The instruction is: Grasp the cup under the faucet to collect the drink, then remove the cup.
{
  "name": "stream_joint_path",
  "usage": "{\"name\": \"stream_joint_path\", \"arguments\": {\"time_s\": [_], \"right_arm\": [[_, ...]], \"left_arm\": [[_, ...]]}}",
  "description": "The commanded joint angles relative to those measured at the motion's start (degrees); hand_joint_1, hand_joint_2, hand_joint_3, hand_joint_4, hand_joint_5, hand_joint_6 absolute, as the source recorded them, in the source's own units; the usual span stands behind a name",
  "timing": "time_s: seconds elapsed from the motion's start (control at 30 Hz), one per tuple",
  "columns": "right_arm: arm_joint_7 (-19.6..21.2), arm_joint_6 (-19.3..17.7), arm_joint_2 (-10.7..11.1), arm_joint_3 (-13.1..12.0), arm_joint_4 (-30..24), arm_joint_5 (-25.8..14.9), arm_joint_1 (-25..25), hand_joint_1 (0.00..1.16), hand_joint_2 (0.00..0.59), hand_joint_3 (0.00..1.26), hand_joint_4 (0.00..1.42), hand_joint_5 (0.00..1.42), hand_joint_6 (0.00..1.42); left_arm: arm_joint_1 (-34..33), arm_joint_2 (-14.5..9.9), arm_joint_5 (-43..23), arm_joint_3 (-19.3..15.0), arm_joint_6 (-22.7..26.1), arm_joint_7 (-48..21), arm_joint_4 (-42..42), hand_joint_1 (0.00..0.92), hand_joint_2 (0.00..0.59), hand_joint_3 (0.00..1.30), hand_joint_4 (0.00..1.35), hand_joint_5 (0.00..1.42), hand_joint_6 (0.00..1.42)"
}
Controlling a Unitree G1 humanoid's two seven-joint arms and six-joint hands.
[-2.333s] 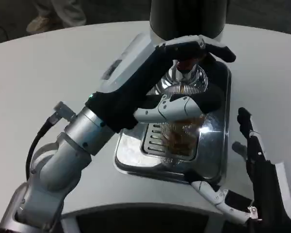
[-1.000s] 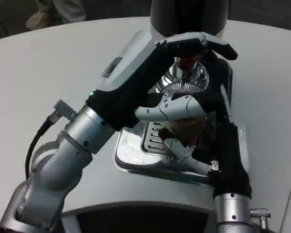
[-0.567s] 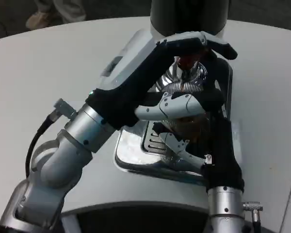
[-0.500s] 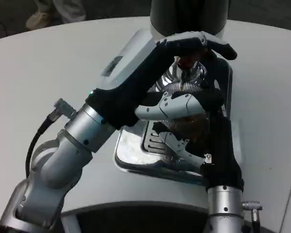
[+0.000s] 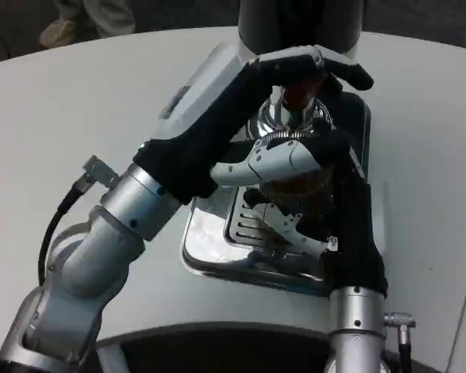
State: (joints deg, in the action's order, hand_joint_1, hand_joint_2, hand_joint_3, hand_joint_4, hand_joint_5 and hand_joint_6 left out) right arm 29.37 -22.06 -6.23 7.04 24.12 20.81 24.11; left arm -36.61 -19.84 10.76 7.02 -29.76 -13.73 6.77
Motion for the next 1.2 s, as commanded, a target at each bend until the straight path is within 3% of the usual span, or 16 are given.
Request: {"name": "stream_joint_path", "arguments": {"time_s": [0.03,0.37,0.67,0.93,1.2], "right_arm": [[0.4,-0.32,-0.13,-0.65,0.76,-0.57,0.09,0.96,0.166,0.29,0.47,0.51,0.45],[1.13,0.21,0.07,-1.94,0.21,-0.38,0.08,0.99,0.165,0.4,0.59,0.64,0.56],[1.31,0.54,0.08,-2.42,-0.6,-0.37,-0.63,1.0,0.162,0.47,0.63,0.7,0.61],[1.22,0.69,0.16,-2.73,-1.24,-0.4,-1.26,1.0,0.162,0.5,0.64,0.71,0.62],[0.94,1.01,0.14,-2.88,-2.07,-0.62,-2.02,0.99,0.162,0.5,0.64,0.71,0.62]], "left_arm": [[1.41,0.94,-5.01,-0.89,3.97,-2.73,1.35,0.009,0.097,0.46,0.31,0.37,0.27],[0.71,3.62,-14.11,-2.95,10.04,-6.62,2.18,0.009,0.097,0.4,0.17,0.26,0.2],[0.59,5.71,-19.74,-4.4,13.17,-10.02,2.0,0.016,0.096,0.23,0.08,0.18,0.15],[0.43,6.26,-22.99,-4.82,15.3,-13.17,-0.11,0.024,0.095,0.08,0.05,0.16,0.12],[0.99,6.4,-23.52,-5.02,16.52,-13.46,-2.76,0.034,0.093,0.08,0.05,0.16,0.12]]}}
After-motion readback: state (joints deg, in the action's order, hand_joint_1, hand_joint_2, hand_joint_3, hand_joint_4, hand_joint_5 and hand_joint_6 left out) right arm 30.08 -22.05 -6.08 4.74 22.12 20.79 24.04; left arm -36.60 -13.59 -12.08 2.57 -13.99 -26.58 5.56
